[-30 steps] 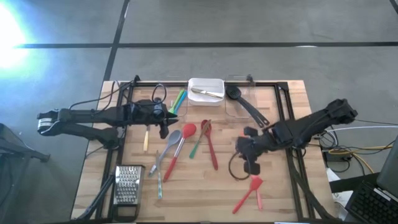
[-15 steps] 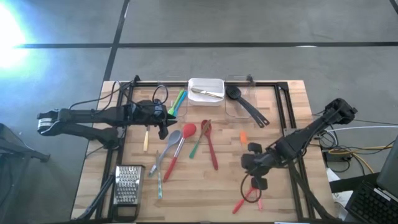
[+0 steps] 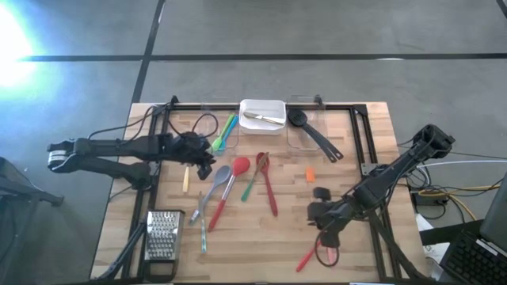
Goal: Pick & Place Kitchen Items
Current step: Put the blue and white knife into the white bin
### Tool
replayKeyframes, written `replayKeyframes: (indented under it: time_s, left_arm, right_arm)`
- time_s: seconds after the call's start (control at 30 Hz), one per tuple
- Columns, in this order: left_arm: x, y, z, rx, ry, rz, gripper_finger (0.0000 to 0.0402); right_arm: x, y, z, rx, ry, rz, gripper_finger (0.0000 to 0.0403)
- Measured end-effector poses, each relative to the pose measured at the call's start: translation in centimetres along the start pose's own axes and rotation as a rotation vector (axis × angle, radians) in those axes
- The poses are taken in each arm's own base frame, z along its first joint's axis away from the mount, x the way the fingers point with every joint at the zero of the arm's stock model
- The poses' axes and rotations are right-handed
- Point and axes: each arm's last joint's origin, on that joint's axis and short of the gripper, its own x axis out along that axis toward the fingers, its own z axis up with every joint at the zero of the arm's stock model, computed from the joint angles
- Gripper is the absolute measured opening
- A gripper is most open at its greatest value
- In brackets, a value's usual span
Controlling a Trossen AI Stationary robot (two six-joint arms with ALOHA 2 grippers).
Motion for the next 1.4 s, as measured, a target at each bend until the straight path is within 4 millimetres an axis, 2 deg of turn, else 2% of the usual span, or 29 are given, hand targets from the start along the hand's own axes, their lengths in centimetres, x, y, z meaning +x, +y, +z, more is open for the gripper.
replayKeyframes:
  time_s: [0.23,0.4,0.57,0.87,1.13,1.4]
  left_arm:
    - [-0.1,-0.1,-1.5,0.202,0.137,0.021,0.0095]
    - [-0.3,-0.8,-2.3,0.25,0.215,-0.065,0.008]
    - [-0.9,-3.0,-4.2,0.474,0.295,-0.17,0.0061]
    - [-2.4,-7.6,-6.8,0.711,0.235,-0.377,0.0043]
    - [-2.0,-9.5,-8.5,0.705,0.291,-0.422,0.0078]
    - [1.0,-10.9,-10.1,0.873,0.396,-0.453,0.0134]
  right_arm:
    - [0.0,0.0,0.9,-0.146,-0.133,-0.079,0.0064]
    - [-0.4,-0.2,2.2,-0.172,-0.229,-0.151,0.0065]
    - [-0.7,-0.6,3.0,-0.153,-0.249,-0.162,0.0073]
    - [-0.6,-1.4,3.4,-0.129,-0.249,-0.183,0.0073]
    - [-0.9,-1.4,4.1,-0.111,-0.272,-0.178,0.0082]
    - [-1.7,-1.1,5.0,-0.098,-0.302,-0.163,0.0072]
